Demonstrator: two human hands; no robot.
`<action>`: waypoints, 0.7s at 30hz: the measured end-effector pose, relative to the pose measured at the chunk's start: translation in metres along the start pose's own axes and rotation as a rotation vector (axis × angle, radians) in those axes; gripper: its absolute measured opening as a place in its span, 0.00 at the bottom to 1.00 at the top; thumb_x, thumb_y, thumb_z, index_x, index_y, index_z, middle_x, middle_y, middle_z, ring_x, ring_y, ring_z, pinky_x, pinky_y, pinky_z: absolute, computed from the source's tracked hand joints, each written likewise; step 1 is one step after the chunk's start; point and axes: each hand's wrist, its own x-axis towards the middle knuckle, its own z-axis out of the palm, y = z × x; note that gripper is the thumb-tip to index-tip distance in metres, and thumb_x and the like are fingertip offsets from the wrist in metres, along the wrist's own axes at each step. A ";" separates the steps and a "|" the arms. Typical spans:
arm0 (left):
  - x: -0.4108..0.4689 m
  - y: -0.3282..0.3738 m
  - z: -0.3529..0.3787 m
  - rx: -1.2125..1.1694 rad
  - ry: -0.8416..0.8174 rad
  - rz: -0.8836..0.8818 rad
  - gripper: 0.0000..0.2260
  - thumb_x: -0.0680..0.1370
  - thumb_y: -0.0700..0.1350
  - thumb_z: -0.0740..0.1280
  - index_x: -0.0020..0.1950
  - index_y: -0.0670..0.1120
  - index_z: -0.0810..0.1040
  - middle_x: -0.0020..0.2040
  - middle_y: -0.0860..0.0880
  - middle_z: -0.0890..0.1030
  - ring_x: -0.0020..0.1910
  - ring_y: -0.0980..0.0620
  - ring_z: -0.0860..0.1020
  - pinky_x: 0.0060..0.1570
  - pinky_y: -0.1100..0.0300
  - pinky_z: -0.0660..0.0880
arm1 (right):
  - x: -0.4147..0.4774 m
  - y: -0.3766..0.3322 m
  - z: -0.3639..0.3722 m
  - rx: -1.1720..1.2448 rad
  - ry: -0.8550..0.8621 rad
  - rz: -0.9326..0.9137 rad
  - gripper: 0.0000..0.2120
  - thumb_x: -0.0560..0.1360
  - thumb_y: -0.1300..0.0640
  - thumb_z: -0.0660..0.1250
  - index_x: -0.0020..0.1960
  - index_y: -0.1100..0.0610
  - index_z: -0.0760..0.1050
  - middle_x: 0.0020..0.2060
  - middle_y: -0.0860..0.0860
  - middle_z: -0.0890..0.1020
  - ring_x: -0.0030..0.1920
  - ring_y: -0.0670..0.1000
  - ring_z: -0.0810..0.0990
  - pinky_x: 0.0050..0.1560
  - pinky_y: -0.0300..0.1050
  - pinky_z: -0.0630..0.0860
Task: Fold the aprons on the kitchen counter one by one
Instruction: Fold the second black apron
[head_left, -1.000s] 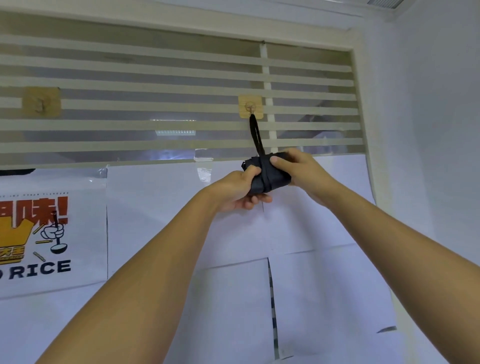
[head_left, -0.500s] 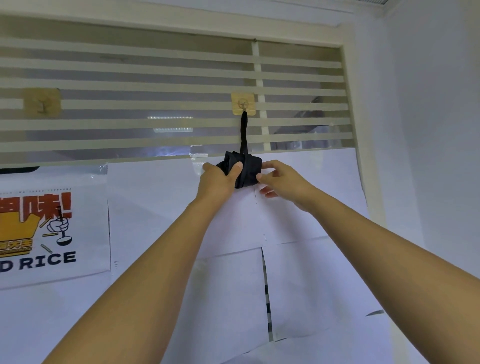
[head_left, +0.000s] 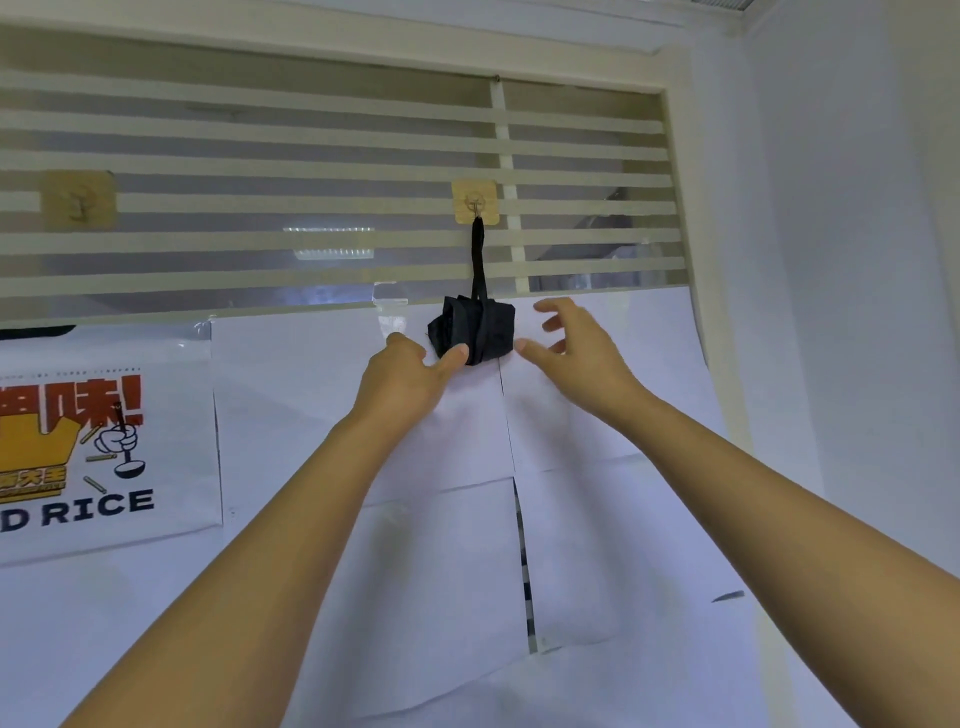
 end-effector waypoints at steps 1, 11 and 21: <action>-0.014 -0.002 -0.002 -0.003 -0.017 0.023 0.25 0.76 0.61 0.64 0.64 0.44 0.70 0.53 0.45 0.80 0.49 0.47 0.79 0.39 0.60 0.69 | -0.010 -0.003 -0.003 0.006 0.042 -0.027 0.23 0.77 0.45 0.65 0.69 0.50 0.65 0.56 0.47 0.73 0.47 0.49 0.77 0.46 0.41 0.73; -0.216 -0.122 0.047 0.011 -0.377 -0.236 0.13 0.77 0.57 0.65 0.51 0.48 0.70 0.37 0.51 0.72 0.31 0.55 0.70 0.29 0.62 0.64 | -0.209 0.048 0.035 -0.057 -0.656 0.145 0.17 0.77 0.38 0.59 0.49 0.49 0.78 0.20 0.44 0.74 0.24 0.46 0.74 0.32 0.34 0.70; -0.402 -0.246 0.080 0.106 -0.551 -0.615 0.10 0.77 0.50 0.68 0.46 0.49 0.68 0.41 0.51 0.74 0.39 0.54 0.74 0.35 0.68 0.68 | -0.389 0.136 0.095 -0.005 -0.859 0.391 0.06 0.76 0.53 0.68 0.44 0.54 0.73 0.37 0.48 0.76 0.36 0.46 0.74 0.34 0.34 0.69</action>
